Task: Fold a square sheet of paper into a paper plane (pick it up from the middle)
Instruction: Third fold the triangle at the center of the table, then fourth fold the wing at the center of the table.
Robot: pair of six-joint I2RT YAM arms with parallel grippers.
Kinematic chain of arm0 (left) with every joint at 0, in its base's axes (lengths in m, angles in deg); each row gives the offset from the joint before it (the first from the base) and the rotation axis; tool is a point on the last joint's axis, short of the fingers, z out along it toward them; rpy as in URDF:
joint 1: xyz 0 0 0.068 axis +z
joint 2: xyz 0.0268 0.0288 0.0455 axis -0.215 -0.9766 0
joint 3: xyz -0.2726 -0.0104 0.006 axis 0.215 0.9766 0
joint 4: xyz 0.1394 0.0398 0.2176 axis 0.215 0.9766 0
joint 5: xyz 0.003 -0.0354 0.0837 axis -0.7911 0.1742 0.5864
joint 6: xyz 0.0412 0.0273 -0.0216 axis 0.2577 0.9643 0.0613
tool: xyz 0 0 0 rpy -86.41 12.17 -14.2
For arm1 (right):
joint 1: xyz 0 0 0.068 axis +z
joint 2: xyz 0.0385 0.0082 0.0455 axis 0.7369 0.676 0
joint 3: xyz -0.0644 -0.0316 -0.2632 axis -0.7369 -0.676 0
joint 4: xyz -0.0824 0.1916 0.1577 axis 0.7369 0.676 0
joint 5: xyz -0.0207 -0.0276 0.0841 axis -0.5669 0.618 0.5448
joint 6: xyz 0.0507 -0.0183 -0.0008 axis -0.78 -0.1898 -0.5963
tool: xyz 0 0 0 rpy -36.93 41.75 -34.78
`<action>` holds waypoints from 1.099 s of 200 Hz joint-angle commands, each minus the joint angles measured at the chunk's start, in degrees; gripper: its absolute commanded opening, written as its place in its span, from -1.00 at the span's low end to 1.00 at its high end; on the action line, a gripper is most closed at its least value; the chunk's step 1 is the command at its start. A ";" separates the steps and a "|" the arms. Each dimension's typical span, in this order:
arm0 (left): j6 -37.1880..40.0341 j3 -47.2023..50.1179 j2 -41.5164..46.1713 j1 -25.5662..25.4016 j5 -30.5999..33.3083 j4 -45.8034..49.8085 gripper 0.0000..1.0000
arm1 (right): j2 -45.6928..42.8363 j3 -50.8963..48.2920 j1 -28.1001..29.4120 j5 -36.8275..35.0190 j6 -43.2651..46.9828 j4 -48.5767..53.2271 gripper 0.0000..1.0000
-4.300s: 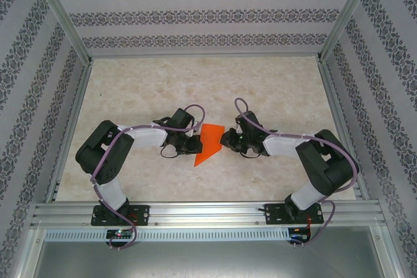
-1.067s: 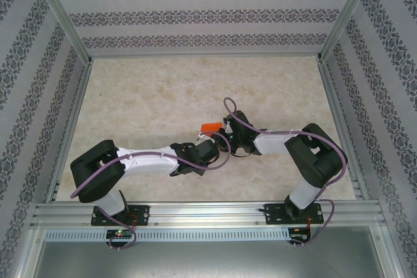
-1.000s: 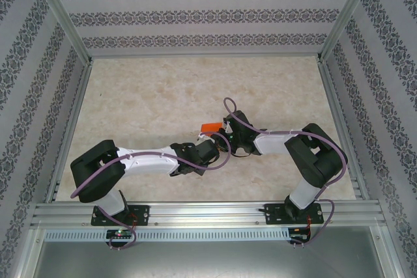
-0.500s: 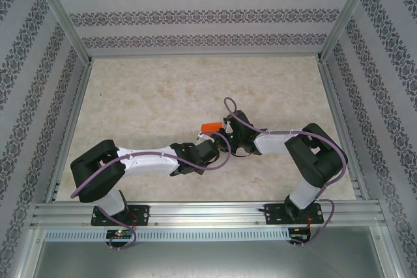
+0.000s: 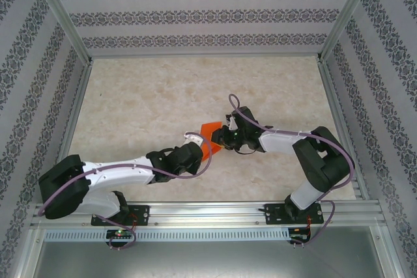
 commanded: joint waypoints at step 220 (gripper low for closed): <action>1.95 -7.95 -12.92 -2.59 4.94 1.01 0.01 | 4.19 6.97 -1.84 8.03 11.51 9.62 -0.80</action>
